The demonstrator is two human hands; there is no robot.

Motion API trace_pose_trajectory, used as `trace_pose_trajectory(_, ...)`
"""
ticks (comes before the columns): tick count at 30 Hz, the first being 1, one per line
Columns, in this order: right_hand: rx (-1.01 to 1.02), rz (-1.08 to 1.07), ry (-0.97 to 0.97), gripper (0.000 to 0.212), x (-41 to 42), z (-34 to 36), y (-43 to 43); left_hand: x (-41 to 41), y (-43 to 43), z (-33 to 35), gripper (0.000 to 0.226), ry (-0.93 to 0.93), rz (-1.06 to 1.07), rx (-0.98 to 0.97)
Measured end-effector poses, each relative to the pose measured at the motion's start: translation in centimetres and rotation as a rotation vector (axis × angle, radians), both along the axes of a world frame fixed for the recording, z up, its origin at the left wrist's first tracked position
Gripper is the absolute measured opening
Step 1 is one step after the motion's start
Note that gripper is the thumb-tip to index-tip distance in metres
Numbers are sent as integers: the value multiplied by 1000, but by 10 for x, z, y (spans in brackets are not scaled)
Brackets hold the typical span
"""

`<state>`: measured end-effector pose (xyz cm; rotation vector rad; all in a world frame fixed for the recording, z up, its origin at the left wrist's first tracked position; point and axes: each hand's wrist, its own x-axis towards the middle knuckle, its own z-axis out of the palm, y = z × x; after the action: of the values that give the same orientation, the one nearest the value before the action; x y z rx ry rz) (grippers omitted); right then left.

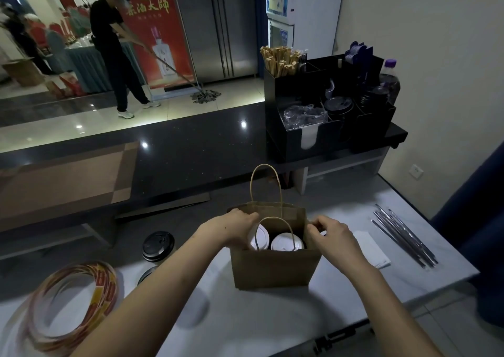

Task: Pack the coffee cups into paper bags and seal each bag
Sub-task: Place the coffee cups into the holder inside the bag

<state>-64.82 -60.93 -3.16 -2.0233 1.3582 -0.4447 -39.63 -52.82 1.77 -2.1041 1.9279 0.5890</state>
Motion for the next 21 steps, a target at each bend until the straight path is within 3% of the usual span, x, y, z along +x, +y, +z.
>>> trace_pose_trajectory(3,-2,-9,6,16,0,-2,-1,-6,-5,1,55,-2,-7,5)
trace_pose_trajectory(12,11,-21,4,17,2,-1,1,-8,-9,-8,48,-30,-19,39)
trace_pose_trajectory(17,5,-4,14,16,5,1,3,-4,-9,-19,28,-20,1,73)
trace_pose_trajectory(21,2,-10,14,16,5,1,2,-8,-8,-23,31,-16,-3,93)
